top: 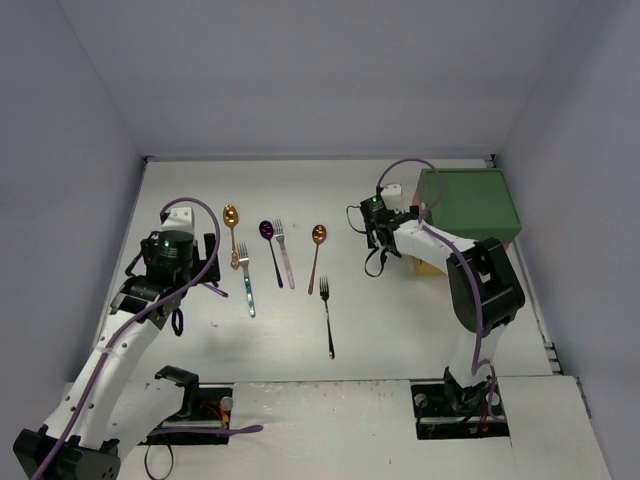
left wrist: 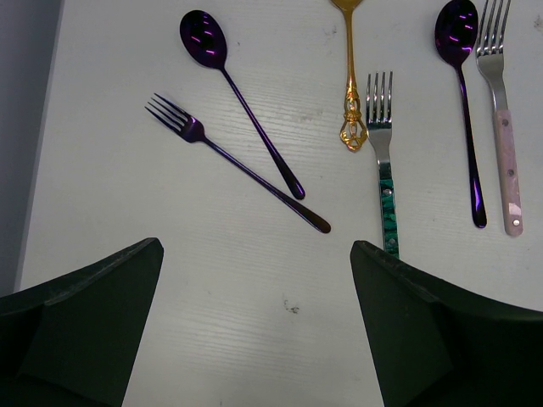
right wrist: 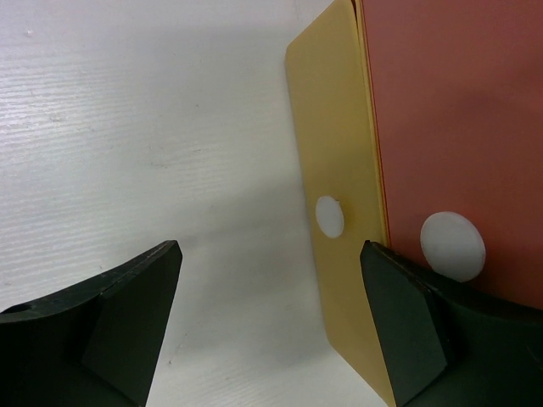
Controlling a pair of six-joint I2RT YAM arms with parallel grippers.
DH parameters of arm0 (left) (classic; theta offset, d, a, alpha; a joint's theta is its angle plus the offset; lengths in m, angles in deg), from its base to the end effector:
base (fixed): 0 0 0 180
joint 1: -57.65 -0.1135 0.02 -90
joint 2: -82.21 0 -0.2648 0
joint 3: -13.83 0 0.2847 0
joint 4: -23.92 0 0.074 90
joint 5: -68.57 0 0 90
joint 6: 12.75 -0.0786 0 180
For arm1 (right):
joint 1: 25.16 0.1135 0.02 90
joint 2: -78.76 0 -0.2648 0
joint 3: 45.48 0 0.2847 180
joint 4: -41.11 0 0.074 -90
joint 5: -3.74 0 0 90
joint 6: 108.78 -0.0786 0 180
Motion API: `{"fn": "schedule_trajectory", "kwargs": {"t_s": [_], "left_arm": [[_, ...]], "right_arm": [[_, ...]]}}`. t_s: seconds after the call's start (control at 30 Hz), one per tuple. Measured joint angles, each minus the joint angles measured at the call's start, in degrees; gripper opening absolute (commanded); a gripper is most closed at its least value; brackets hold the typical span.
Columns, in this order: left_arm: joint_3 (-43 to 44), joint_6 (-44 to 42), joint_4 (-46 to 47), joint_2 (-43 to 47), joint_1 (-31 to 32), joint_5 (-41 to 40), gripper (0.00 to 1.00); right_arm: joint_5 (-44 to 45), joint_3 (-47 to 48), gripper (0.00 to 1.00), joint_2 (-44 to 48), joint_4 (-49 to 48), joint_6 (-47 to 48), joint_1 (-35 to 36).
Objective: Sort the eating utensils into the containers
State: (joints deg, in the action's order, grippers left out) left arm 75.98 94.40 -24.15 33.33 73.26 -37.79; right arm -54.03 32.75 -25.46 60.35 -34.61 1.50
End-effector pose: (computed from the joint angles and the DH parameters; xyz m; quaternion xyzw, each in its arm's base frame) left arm 0.2425 -0.0448 0.2931 -0.0777 0.8762 -0.0083 0.4755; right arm 0.4119 0.1599 0.1457 0.0214 0.8943 -0.1066 0.4340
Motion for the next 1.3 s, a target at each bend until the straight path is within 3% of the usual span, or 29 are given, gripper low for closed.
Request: {"fn": "schedule_trajectory", "kwargs": {"t_s": [0.23, 0.5, 0.6, 0.97, 1.3], "left_arm": [[0.0, 0.0, 0.0, -0.27, 0.0, 0.05, 0.91], [0.0, -0.02, 0.0, -0.24, 0.0, 0.07, 0.91], [0.0, -0.04, 0.0, -0.13, 0.0, 0.07, 0.91], [0.0, -0.04, 0.0, 0.82, 0.0, 0.12, 0.91], [-0.11, -0.04, -0.01, 1.26, 0.0, 0.34, 0.91]], "right_arm": [[0.69, 0.27, 0.77, 2.38, 2.46, 2.1, 1.92], [9.95, 6.58, 0.75, 6.55, 4.73, 8.6, 11.07], [13.32, 7.16, 0.74, 6.65, 5.11, 10.36, 10.78], [21.54, 7.5, 0.55, 2.06, 6.7, 15.12, 8.59], [30.27, 9.19, 0.53, -3.93, 7.03, 20.06, 8.57]]}}
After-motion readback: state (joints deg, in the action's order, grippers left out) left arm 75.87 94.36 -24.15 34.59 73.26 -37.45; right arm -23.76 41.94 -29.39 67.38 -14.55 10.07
